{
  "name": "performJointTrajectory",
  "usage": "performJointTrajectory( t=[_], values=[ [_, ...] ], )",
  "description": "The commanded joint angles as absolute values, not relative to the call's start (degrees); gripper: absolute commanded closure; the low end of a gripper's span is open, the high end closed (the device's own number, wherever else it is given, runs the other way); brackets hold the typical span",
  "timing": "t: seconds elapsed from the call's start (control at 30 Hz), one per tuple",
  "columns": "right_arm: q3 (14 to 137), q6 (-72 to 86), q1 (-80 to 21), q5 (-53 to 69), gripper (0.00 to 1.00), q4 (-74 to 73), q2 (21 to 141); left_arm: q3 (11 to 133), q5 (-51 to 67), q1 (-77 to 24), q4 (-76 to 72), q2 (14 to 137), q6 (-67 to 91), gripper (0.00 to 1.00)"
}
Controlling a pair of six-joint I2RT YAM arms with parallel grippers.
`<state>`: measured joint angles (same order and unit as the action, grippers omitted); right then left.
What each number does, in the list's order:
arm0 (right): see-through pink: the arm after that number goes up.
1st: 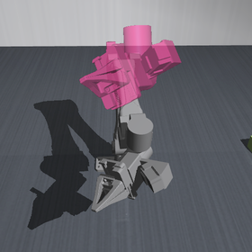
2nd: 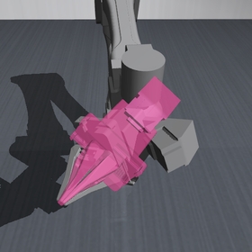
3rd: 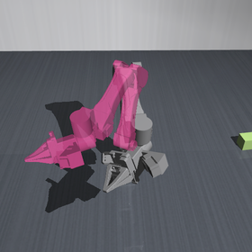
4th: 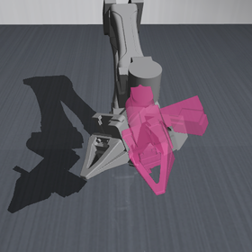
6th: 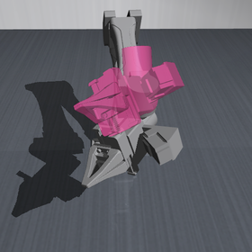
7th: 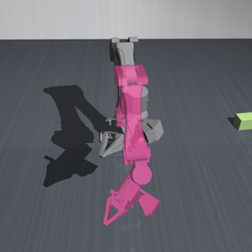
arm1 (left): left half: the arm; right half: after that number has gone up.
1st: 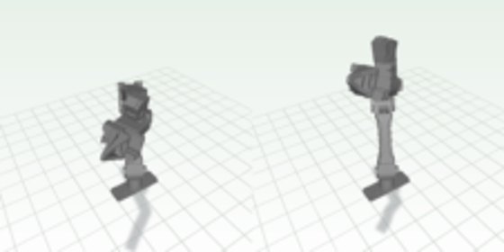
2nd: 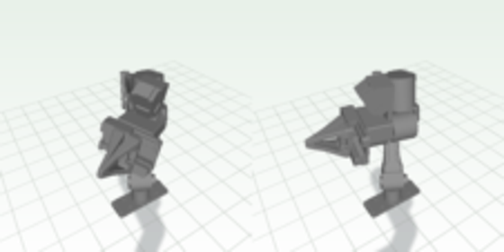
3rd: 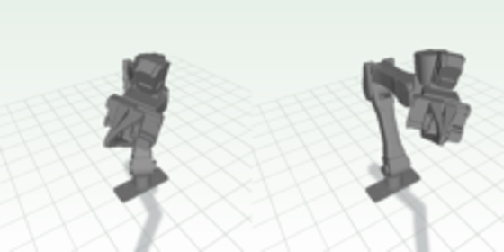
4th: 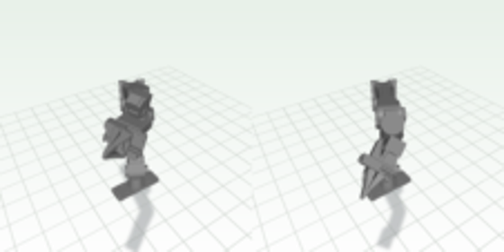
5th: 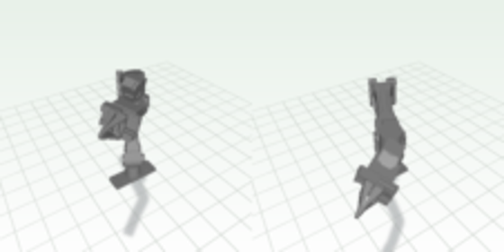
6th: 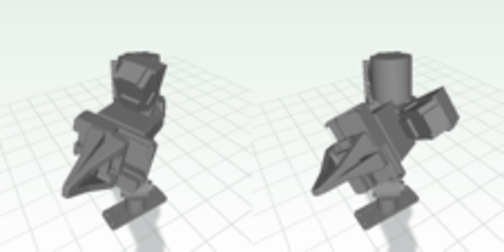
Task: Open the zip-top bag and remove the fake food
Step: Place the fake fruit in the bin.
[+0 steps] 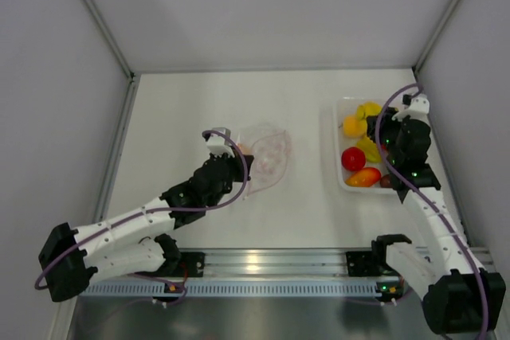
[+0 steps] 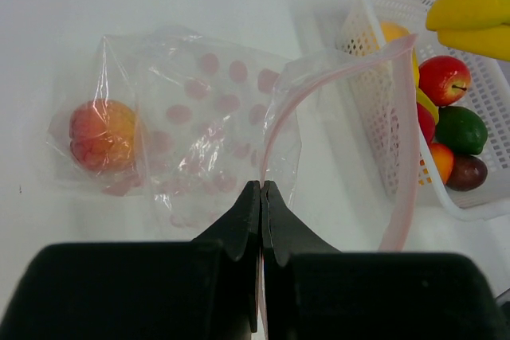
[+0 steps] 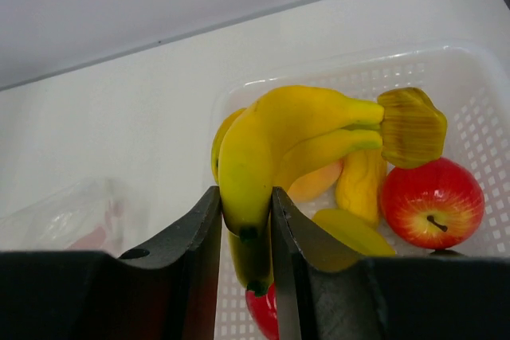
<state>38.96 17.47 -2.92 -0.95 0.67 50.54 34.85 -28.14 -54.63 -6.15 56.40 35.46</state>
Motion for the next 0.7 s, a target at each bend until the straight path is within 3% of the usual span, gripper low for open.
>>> performJointTrajectory(
  t=[0.0,0.07,0.17,0.23,0.27,0.43,0.57,0.67],
  values=[
    [36.3,15.7,-0.9,-2.1,1.0,17.8,52.1,35.6,-26.6,-54.4,-7.0,55.0,34.7,1.0],
    [34.8,14.9,-0.9,-1.8,0.99,21.2,53.2,35.6,-25.8,-54.4,-6.9,54.6,34.6,1.0],
    [33.8,14.2,-0.8,-1.7,0.77,21.6,55.4,36.3,-25.2,-54.4,-6.2,54.3,34.7,1.0],
    [33.0,14.3,-0.8,-0.8,0.71,21.2,56.7,36.7,-24.9,-54.3,-6.0,54.4,34.3,1.0],
    [32.6,14.9,-0.8,-0.4,0.61,20.7,57.0,36.8,-24.8,-54.4,-6.0,54.3,34.2,1.0],
    [30.7,15.3,-0.9,-2.0,0.34,14.8,54.1,36.9,-24.6,-54.4,-5.6,54.1,33.8,1.0],
    [32.4,16.0,-0.9,-5.0,0.01,7.4,49.5,37.0,-25.4,-54.4,-5.2,53.3,33.6,1.0],
    [35.8,17.5,-0.9,-5.9,0.01,1.5,46.3,38.3,-24.3,-54.4,-4.0,54.4,33.3,1.0]
  ],
)
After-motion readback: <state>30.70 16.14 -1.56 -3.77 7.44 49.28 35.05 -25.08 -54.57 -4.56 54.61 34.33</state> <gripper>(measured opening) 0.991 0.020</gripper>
